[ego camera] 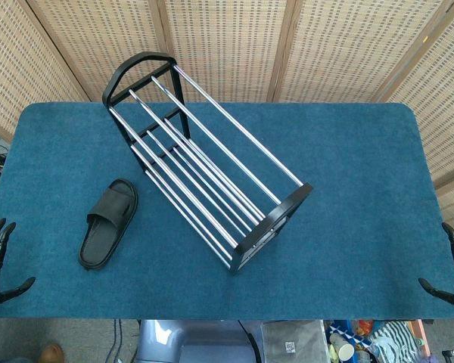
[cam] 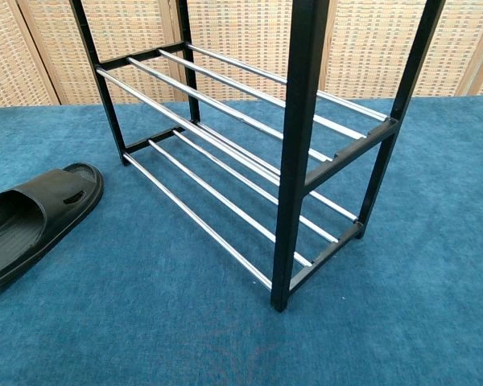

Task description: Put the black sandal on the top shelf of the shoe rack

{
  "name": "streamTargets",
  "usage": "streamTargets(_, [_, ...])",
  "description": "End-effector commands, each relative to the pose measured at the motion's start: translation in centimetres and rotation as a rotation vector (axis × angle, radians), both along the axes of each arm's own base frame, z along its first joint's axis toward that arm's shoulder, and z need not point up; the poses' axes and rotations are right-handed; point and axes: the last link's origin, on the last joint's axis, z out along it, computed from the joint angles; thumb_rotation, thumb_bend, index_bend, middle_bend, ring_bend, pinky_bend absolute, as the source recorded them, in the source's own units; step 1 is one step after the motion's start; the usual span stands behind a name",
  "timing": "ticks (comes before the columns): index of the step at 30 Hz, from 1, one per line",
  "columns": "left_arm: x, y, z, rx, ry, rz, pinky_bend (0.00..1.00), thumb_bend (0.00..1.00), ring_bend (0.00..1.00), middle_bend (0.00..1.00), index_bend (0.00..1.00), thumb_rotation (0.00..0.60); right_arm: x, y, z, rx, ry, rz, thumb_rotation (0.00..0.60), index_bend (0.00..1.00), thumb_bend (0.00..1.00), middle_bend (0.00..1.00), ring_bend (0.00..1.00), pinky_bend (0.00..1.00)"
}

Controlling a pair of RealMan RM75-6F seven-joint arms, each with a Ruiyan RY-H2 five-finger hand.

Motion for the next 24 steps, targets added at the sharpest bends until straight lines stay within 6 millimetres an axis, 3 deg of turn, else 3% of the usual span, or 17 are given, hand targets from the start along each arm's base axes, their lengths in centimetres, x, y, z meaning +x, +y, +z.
streamTargets(1, [-0.1, 0.0, 0.0, -0.001, 0.000, 0.003, 0.00, 0.11, 0.00, 0.00, 0.00, 0.600, 0.0, 0.0, 0.0, 0.001, -0.002, -0.002, 0.600, 0.00, 0.00, 0.00, 0.00, 0.00])
streamTargets(12, [0.2, 0.6, -0.8, -0.025, -0.019, -0.022, 0.00, 0.11, 0.00, 0.00, 0.00, 0.600, 0.0, 0.0, 0.1, 0.004, -0.015, -0.011, 0.600, 0.00, 0.00, 0.00, 0.00, 0.00])
streamTargets(21, [4.7, 4.9, -7.8, -0.283, -0.032, -0.312, 0.00, 0.11, 0.00, 0.00, 0.00, 0.600, -0.3, 0.1, 0.7, -0.006, -0.030, -0.025, 0.600, 0.00, 0.00, 0.00, 0.00, 0.00])
streamTargets(24, [5.5, 5.4, -9.5, -0.416, -0.096, -0.392, 0.01, 0.20, 0.00, 0.00, 0.00, 0.600, -0.4, 0.0, 0.8, -0.008, -0.032, -0.029, 0.600, 0.00, 0.00, 0.00, 0.00, 0.00])
